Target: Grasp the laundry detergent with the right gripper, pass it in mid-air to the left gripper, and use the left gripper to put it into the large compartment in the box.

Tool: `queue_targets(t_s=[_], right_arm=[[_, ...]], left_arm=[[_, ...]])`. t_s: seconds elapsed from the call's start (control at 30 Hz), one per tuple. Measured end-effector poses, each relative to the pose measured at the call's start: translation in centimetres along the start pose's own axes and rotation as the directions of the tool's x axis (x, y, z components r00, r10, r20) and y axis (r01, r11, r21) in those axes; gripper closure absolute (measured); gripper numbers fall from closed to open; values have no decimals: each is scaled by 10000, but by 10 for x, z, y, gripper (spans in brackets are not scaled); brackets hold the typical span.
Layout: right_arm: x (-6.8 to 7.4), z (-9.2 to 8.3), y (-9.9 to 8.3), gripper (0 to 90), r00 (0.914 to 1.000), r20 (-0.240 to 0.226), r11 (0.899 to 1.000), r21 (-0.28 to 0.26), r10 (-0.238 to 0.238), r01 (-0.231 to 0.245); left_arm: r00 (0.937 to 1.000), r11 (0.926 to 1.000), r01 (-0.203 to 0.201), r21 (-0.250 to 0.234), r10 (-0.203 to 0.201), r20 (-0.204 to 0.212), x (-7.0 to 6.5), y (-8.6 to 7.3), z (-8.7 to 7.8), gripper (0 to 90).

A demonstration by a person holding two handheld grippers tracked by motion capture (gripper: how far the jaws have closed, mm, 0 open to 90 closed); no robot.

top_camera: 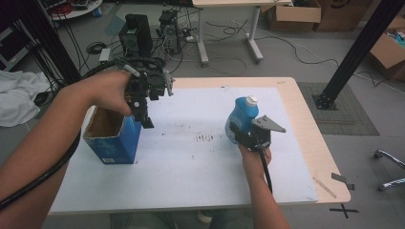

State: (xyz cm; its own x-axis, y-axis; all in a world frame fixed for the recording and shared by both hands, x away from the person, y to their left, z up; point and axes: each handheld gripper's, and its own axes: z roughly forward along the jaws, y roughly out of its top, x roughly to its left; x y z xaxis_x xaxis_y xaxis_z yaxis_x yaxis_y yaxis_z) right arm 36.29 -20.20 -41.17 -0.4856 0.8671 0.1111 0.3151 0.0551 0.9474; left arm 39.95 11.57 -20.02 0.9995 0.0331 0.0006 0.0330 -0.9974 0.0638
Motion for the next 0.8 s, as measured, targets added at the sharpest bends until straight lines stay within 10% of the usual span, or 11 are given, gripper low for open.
queue_targets(t_s=[0.2, 0.3, 0.5, 0.8], right_arm=[[-4, -12, 7, 453, 9923, -1114, 9985, -29, -539, 539], [-4, -17, 12, 453, 9731, -2116, 9958, -109, -909, 906], [6, -21, 22, 453, 9158, -3629, 9840, -198, -1719, 1769], [23, -21, 28, 453, 7969, -5524, 9630, -425, -2446, 2661]], left_arm=[[9999, 9999, -124, -49, 123, -44, -3, 4, -2, 1], [9998, 9999, -165, -24, 165, -55, -3, 6, -2, 1], [9996, 9996, -273, 9, 273, -40, -5, 9, -3, 1], [9988, 9988, -479, 61, 479, 42, -14, 17, -2, 1]])
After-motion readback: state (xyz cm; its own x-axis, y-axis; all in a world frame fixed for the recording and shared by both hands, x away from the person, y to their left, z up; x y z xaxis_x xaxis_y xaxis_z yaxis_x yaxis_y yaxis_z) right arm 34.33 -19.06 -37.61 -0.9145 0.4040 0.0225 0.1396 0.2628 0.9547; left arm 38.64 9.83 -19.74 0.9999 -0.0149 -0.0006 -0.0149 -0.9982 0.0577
